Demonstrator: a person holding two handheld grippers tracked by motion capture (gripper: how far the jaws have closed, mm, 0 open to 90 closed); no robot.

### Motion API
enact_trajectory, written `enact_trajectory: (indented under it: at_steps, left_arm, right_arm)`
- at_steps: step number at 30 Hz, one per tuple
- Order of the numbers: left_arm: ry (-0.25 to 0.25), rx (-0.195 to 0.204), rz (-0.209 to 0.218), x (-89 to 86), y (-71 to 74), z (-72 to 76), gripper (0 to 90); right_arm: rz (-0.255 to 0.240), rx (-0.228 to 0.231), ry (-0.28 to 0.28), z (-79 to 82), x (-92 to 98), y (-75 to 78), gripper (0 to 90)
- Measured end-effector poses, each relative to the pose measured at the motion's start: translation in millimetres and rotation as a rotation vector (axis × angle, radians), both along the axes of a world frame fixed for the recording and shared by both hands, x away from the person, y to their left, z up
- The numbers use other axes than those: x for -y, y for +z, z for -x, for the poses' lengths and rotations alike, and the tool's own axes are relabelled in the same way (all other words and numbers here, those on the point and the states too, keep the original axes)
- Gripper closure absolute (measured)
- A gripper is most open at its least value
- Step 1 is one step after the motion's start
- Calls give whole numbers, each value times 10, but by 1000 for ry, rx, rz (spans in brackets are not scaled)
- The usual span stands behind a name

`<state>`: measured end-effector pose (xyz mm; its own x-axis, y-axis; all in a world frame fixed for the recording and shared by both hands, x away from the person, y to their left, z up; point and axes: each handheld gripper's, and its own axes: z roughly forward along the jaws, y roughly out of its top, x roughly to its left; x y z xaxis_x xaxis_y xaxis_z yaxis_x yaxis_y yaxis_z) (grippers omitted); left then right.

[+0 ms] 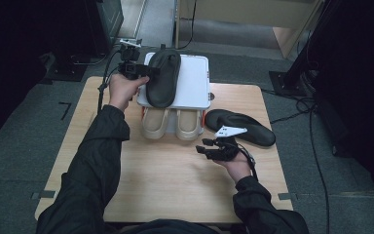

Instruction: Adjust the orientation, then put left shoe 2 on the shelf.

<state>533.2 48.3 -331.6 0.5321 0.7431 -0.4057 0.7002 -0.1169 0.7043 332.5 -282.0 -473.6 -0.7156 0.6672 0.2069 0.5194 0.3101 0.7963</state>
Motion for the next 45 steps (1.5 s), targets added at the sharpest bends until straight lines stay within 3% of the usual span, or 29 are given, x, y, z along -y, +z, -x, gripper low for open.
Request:
enact_trajectory:
  at_steps: [7,10,12,21,26,31,35,43,45]
  left_arm:
    - [-14,9,3,-29,32,45,567]
    - [1,28,16,-84,70,88,559]
    - [-1,22,48,-132,99,112,550]
    - [16,34,17,-390,145,222,547]
    - [28,33,10,-538,96,284,545]
    - [41,38,17,-654,39,344,541]
    - [40,46,6,-696,-33,406,536]
    - [30,32,-20,-713,-272,464,528]
    - [27,35,-18,-706,-325,485,528]
  right_arm:
    - [16,16,-16,-52,84,54,540]
    - [53,33,-10,-60,118,72,541]
    - [52,38,-13,-64,151,94,541]
    - [42,44,-37,-150,288,150,546]
    - [51,73,-38,-191,375,210,555]
    - [14,73,-73,-226,524,235,591]
    - [5,60,-91,-265,626,272,669]
    - [26,88,-128,-316,850,295,691]
    - [29,71,-146,-328,920,278,693]
